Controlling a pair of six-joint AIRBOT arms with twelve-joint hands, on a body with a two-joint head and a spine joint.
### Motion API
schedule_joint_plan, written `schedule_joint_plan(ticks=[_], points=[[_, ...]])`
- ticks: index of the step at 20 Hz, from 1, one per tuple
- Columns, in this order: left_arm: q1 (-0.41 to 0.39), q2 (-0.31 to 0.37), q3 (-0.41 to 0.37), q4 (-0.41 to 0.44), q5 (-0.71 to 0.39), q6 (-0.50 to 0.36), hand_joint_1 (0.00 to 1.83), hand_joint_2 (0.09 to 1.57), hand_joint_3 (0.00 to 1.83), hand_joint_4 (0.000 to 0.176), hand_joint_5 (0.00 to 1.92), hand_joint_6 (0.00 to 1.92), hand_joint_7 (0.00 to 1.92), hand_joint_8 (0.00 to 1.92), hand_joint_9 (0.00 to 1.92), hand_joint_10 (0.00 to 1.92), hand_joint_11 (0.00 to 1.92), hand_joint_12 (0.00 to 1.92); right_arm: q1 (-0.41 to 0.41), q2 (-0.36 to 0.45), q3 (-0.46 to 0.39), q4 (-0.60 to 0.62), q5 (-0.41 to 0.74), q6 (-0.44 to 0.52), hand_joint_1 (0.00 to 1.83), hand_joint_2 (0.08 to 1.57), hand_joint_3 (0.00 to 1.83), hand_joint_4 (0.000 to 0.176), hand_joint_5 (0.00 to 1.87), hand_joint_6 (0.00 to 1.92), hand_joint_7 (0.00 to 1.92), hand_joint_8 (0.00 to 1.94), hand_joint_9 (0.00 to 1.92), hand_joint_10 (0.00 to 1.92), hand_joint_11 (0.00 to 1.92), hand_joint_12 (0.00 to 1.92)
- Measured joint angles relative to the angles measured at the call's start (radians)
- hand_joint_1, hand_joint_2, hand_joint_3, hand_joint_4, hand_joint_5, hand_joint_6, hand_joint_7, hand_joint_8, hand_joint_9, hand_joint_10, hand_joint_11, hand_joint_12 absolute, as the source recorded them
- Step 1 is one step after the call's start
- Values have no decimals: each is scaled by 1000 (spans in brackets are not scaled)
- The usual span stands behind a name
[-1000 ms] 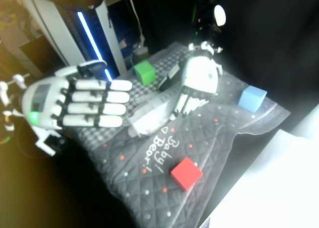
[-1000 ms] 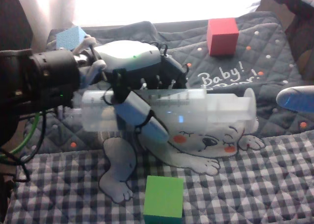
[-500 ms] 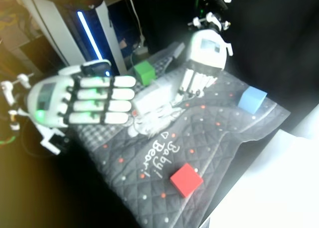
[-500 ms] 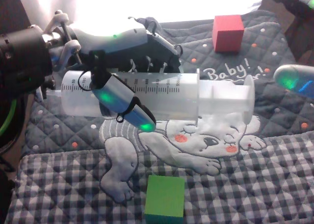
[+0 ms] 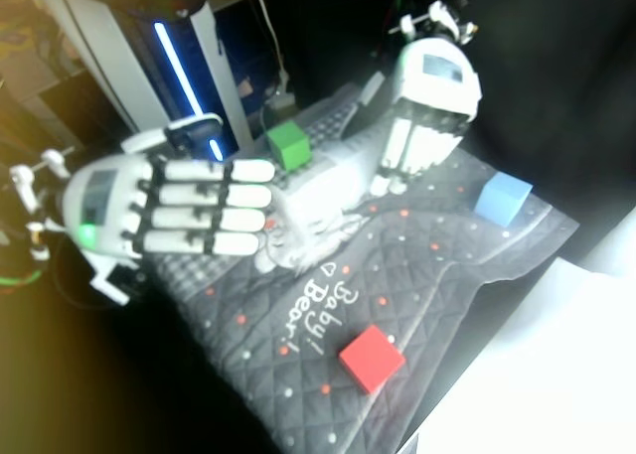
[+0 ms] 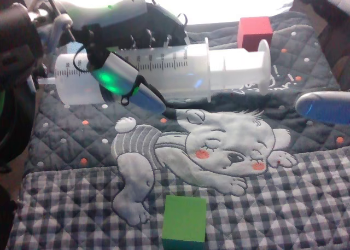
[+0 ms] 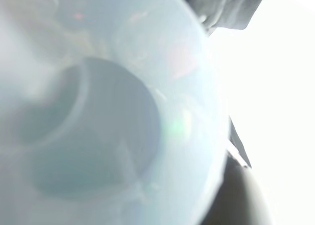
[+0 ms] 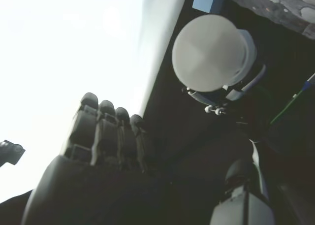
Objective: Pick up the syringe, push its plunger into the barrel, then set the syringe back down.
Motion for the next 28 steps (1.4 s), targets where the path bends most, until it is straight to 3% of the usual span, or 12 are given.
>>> schedule_joint_plan(ticks=[3, 9, 12, 14, 16, 20, 21, 22, 24, 25, 26, 28], points=[[-9, 0, 19, -23, 11, 1, 1648, 1066, 0, 147, 983, 1921, 1235, 1921, 1406, 1921, 1463, 1921, -5, -4, -8, -1, 5, 4, 147, 822, 0, 0, 42, 2, 0, 0, 0, 0, 0, 0], [-23, 1, 28, -112, 8, 48, 1598, 1091, 0, 155, 1043, 1921, 1366, 1921, 1499, 1921, 1555, 1921, -31, -23, -8, 25, 25, 24, 90, 872, 6, 0, 34, 4, 0, 0, 0, 0, 0, 0], [-24, 2, 28, -117, -7, 48, 1546, 1118, 0, 161, 1014, 1921, 1374, 1921, 1390, 1921, 1197, 1921, -42, -30, -8, 32, 38, 25, 12, 882, 8, 0, 23, 4, 0, 0, 0, 0, 0, 0], [-28, 4, 28, -116, -6, 48, 1553, 1122, 0, 166, 997, 1921, 1350, 1921, 1408, 1921, 1303, 1921, -42, -40, -8, 29, 30, 27, 12, 883, 6, 0, 22, 2, 0, 0, 0, 0, 0, 0], [-34, 6, 24, -116, -9, 48, 1548, 1130, 0, 171, 864, 1921, 1210, 1921, 1275, 1921, 1216, 1921, -42, -46, -3, 35, 33, 29, 0, 880, 3, 0, 29, 5, 0, 0, 0, 0, 0, 0], [-45, 13, 1, -70, -13, 46, 1524, 1124, 0, 176, 957, 1921, 1323, 1921, 1329, 1921, 1029, 1921, -49, -61, 16, 48, 32, 44, 30, 887, 4, 0, 41, 6, 2, 0, 0, 0, 0, 0], [-49, 13, -2, -58, -19, 42, 1505, 1122, 0, 175, 955, 1921, 1311, 1921, 1343, 1921, 1106, 1921, -49, -61, 16, 49, 31, 50, 45, 879, 0, 0, 43, 5, 0, 0, 0, 0, 0, 0], [-54, 13, -3, -52, -30, 35, 1536, 1117, 0, 175, 978, 1921, 1324, 1921, 1441, 1921, 1418, 1921, -49, -66, 20, 44, 32, 52, 120, 866, 0, 0, 58, 9, 0, 0, 0, 0, 0, 0], [-57, 13, -3, -45, -32, 22, 1552, 1113, 0, 176, 975, 1921, 1327, 1921, 1466, 1921, 1472, 1921, -49, -66, 22, 42, 31, 54, 110, 876, 0, 0, 67, 11, 10, 4, 0, 0, 0, 0], [-57, 13, -3, -44, -34, 21, 1446, 1160, 0, 155, 832, 1921, 1194, 1921, 1304, 1921, 1275, 1921, -49, -67, 24, 42, 31, 55, 109, 874, 0, 0, 74, 12, 20, 7, 0, 0, 3, 1], [-57, 13, -3, -44, -34, 21, 1441, 1169, 2, 111, 792, 1921, 1157, 1921, 1311, 1921, 1320, 1921, -49, -69, 27, 43, 31, 55, 104, 868, 0, 0, 81, 13, 30, 10, 0, 0, 5, 2], [-58, 13, -3, -44, -37, 20, 1484, 1159, 0, 90, 812, 1921, 1102, 1921, 1310, 1921, 1328, 1921, -49, -74, 28, 45, 29, 55, 131, 865, 0, 0, 74, 7, 16, 2, 0, 0, 0, 0]])
